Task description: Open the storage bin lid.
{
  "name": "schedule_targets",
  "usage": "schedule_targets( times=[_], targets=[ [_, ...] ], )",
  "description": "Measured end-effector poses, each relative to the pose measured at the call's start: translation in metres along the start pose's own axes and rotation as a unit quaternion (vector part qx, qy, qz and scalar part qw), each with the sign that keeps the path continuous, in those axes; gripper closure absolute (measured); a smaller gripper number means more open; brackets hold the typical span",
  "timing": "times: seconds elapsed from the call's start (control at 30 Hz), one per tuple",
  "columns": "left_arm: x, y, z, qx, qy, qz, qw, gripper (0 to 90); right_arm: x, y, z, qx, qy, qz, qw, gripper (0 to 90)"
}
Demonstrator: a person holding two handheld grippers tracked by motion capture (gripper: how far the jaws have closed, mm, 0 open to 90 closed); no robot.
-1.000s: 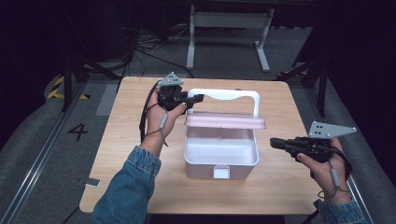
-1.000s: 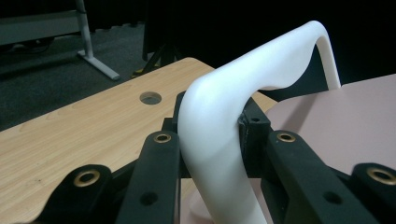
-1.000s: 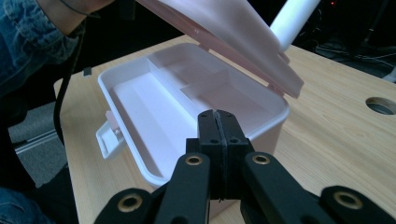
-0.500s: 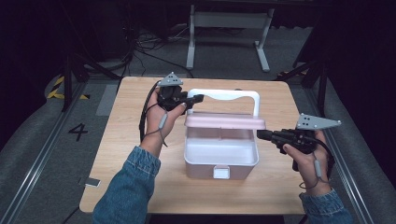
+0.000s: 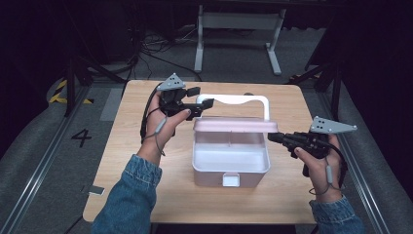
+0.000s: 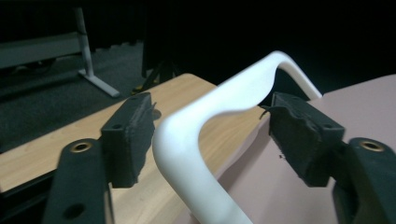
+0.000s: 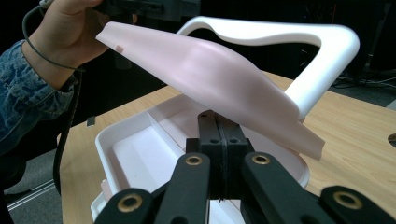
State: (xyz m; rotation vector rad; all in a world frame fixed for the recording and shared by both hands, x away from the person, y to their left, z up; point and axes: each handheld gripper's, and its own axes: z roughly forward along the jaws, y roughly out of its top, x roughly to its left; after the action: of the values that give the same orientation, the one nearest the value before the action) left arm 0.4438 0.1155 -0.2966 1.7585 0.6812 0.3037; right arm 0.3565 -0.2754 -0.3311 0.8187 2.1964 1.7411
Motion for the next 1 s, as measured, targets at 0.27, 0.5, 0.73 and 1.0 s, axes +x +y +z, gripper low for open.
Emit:
schedule_targets(
  times=[0.27,0.5,0.73,1.0],
  targets=[
    [-0.002,0.000,-0.027,0.001,0.007,0.020,0.9998,28.3,-0.001,0.002,0.000,-0.003,0.001,0.001,1.0000,90.0],
    [-0.006,-0.006,-0.051,0.012,0.005,0.045,0.9989,28.1,-0.003,0.004,0.002,-0.005,0.004,0.002,1.0000,90.0],
    [-0.008,-0.017,-0.075,0.029,0.037,0.059,0.9972,28.0,-0.006,0.007,0.003,-0.007,0.006,0.003,0.9999,90.0],
    [-0.012,-0.038,-0.089,0.038,0.048,0.060,0.9963,28.7,-0.009,0.011,0.005,-0.011,0.008,0.008,0.9999,90.0]
  ],
)
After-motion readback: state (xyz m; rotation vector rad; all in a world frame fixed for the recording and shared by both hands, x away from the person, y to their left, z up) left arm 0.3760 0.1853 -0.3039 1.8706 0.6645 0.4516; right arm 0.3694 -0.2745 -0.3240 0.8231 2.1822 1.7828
